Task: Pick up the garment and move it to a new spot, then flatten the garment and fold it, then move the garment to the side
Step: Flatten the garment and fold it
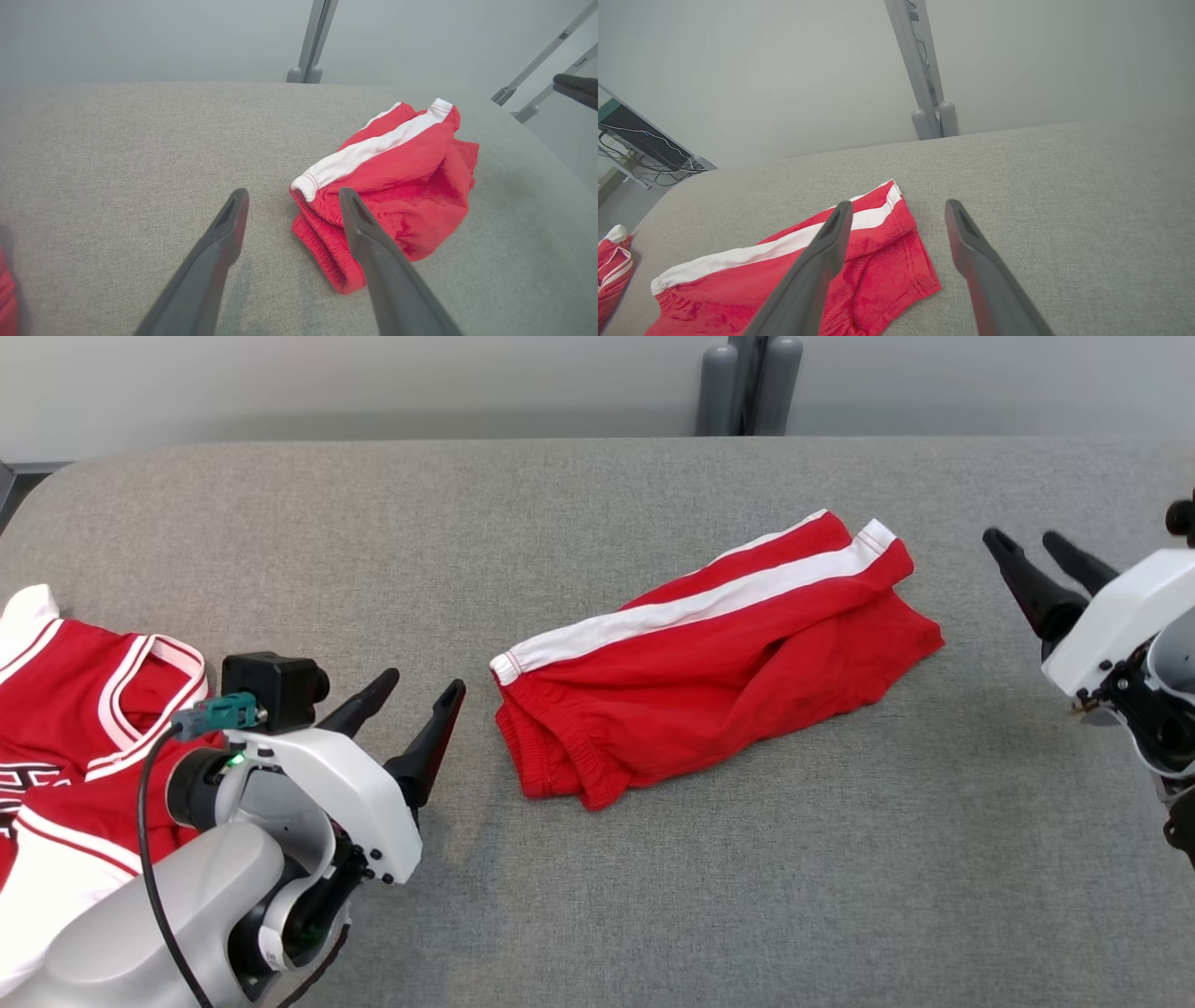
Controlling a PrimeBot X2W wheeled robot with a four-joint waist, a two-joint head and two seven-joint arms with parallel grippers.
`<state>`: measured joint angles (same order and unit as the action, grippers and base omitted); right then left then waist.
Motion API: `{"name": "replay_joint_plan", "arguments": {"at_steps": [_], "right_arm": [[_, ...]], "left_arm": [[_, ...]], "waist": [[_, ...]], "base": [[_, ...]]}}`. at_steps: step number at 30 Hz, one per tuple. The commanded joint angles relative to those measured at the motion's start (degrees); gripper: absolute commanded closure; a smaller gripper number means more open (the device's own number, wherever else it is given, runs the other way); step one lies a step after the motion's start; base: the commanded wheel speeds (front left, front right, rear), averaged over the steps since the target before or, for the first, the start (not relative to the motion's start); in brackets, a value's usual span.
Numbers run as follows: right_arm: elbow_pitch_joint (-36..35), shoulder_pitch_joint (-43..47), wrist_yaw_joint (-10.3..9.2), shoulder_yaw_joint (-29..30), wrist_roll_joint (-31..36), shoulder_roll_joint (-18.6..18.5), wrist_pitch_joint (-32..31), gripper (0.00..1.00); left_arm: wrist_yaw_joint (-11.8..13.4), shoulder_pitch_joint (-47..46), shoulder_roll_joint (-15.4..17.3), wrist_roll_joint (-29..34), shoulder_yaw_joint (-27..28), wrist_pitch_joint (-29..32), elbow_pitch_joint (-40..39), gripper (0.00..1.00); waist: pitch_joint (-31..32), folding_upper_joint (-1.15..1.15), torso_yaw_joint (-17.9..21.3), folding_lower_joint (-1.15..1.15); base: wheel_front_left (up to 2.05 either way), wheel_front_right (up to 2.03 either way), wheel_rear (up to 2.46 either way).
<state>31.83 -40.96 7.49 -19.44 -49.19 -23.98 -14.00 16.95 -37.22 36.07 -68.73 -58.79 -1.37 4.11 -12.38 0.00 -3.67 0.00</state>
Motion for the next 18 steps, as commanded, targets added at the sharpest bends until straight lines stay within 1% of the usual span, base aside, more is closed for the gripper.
{"name": "replay_joint_plan", "arguments": {"at_steps": [1,3,6,12,13,18], "right_arm": [[0.5,1.1,0.02,-0.3,-0.9,-0.2,-0.2,0.0],[1.7,1.3,0.02,-0.4,-1.8,-0.5,-0.8,0.0],[3.8,0.3,0.03,-0.5,-2.8,-0.9,-1.8,0.0],[9.4,-2.8,0.02,-1.6,-3.8,-1.1,-2.6,0.0],[9.4,-2.8,0.02,-1.6,-3.8,-1.1,-2.6,0.0],[15.5,-5.5,0.02,-2.7,-5.2,-1.7,-4.2,0.0]], "left_arm": [[0.3,1.0,-0.2,-0.5,0.4,-1.0,0.0,0.0],[0.7,1.7,-0.4,-0.1,0.4,-1.9,-0.2,0.0],[2.1,1.8,-0.8,1.2,0.4,-3.5,-0.9,0.0],[4.6,3.0,-1.6,4.5,0.8,-8.8,-1.5,0.0],[4.6,3.0,-1.6,4.5,0.8,-8.8,-1.5,0.0],[4.4,4.4,-3.1,5.1,1.2,-11.3,-1.8,0.0]], "waist": [[0.6,0.0,0.2,0.0],[0.7,0.0,-0.2,0.0],[0.7,0.0,-1.4,0.0],[0.7,0.0,-5.0,0.0],[0.7,0.0,-5.0,0.0],[0.7,0.0,-8.2,0.0]], "base": [[0.0,0.0,0.0],[0.0,0.0,0.0],[0.0,0.0,0.0],[0.0,0.0,0.0],[0.0,0.0,0.0],[0.0,0.0,0.0]]}}
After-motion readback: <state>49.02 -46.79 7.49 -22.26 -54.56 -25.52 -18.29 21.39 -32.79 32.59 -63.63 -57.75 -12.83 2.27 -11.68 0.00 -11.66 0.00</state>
